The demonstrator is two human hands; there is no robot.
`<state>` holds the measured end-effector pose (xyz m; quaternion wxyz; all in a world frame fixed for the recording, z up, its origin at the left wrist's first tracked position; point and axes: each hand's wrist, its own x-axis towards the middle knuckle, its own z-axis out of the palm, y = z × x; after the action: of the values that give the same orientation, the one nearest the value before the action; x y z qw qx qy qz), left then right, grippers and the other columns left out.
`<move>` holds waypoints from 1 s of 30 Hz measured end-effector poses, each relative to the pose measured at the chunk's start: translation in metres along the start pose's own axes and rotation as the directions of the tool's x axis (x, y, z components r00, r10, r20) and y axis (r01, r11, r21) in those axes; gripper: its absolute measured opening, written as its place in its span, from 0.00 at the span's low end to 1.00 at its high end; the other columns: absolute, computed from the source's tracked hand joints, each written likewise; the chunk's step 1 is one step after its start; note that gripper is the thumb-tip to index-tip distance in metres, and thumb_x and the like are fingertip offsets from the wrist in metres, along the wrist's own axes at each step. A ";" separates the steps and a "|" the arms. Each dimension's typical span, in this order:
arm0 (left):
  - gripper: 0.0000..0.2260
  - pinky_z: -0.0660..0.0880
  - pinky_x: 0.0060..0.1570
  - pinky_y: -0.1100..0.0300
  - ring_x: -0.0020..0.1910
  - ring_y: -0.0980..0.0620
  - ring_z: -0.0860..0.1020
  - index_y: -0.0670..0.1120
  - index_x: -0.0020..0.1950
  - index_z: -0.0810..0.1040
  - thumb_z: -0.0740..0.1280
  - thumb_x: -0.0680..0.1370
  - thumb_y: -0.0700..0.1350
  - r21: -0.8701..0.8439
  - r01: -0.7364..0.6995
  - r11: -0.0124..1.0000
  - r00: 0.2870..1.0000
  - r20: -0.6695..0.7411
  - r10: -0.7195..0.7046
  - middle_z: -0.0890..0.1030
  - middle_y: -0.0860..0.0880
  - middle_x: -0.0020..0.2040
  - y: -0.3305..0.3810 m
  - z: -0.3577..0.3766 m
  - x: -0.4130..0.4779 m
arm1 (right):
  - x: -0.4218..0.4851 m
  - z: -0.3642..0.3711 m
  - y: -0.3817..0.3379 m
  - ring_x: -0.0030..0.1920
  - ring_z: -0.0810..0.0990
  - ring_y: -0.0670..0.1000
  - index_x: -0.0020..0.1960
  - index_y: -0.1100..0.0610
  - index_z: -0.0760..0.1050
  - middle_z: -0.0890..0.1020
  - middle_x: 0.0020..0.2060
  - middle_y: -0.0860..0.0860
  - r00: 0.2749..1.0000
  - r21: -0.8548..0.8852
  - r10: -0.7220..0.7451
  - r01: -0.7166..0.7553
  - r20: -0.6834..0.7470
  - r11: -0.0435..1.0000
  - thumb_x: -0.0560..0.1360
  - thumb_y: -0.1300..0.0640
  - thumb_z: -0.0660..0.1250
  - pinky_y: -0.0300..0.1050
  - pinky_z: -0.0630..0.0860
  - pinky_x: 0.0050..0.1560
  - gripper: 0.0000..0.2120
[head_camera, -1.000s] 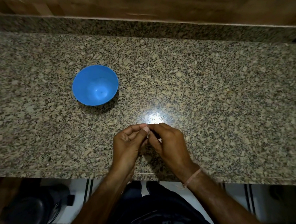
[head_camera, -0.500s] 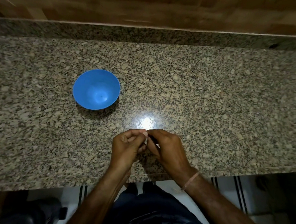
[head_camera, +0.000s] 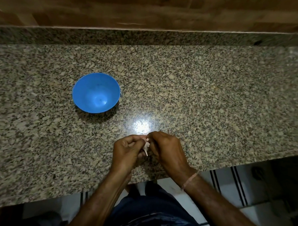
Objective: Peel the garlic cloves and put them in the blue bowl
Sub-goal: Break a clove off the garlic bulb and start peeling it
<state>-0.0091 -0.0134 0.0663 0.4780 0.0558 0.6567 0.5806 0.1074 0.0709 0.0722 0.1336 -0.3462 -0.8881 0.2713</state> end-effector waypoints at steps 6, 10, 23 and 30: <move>0.06 0.73 0.26 0.62 0.21 0.58 0.73 0.39 0.53 0.85 0.68 0.82 0.37 -0.125 0.138 0.982 0.986 -0.078 -0.149 0.77 0.51 0.24 -0.019 -0.001 0.013 | -0.014 0.028 -0.017 0.39 0.78 0.47 0.58 0.53 0.83 0.80 0.40 0.48 0.990 0.064 0.131 -0.134 0.045 0.989 0.79 0.62 0.64 0.48 0.76 0.38 0.12; 0.04 0.77 0.29 0.65 0.26 0.58 0.80 0.40 0.51 0.84 0.70 0.81 0.38 -0.190 0.181 0.965 0.973 -0.106 -0.203 0.83 0.48 0.33 -0.024 0.007 0.024 | -0.006 0.040 -0.011 0.39 0.81 0.45 0.52 0.53 0.84 0.84 0.41 0.47 0.963 0.209 0.269 -0.264 0.009 0.941 0.80 0.63 0.64 0.48 0.78 0.42 0.11; 0.05 0.83 0.38 0.61 0.41 0.51 0.87 0.41 0.53 0.85 0.73 0.80 0.42 -0.222 0.199 0.954 0.972 -0.076 -0.220 0.88 0.42 0.46 -0.026 0.003 0.049 | 0.019 0.053 0.022 0.47 0.86 0.44 0.51 0.52 0.86 0.88 0.45 0.45 0.942 0.432 0.329 -0.326 0.069 0.841 0.78 0.62 0.71 0.51 0.83 0.52 0.07; 0.03 0.84 0.48 0.52 0.48 0.43 0.87 0.42 0.51 0.86 0.74 0.79 0.40 -0.162 0.163 0.973 0.974 -0.133 -0.185 0.88 0.40 0.46 -0.030 0.009 0.056 | 0.028 0.051 0.033 0.43 0.85 0.44 0.49 0.52 0.85 0.87 0.41 0.44 0.949 0.427 0.306 -0.311 0.082 0.849 0.79 0.61 0.69 0.50 0.82 0.46 0.07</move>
<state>-0.0186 0.0188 0.0110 0.4801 -0.0812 0.6471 0.5866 0.0837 0.0904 0.0125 0.1572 -0.4438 -0.7387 0.4823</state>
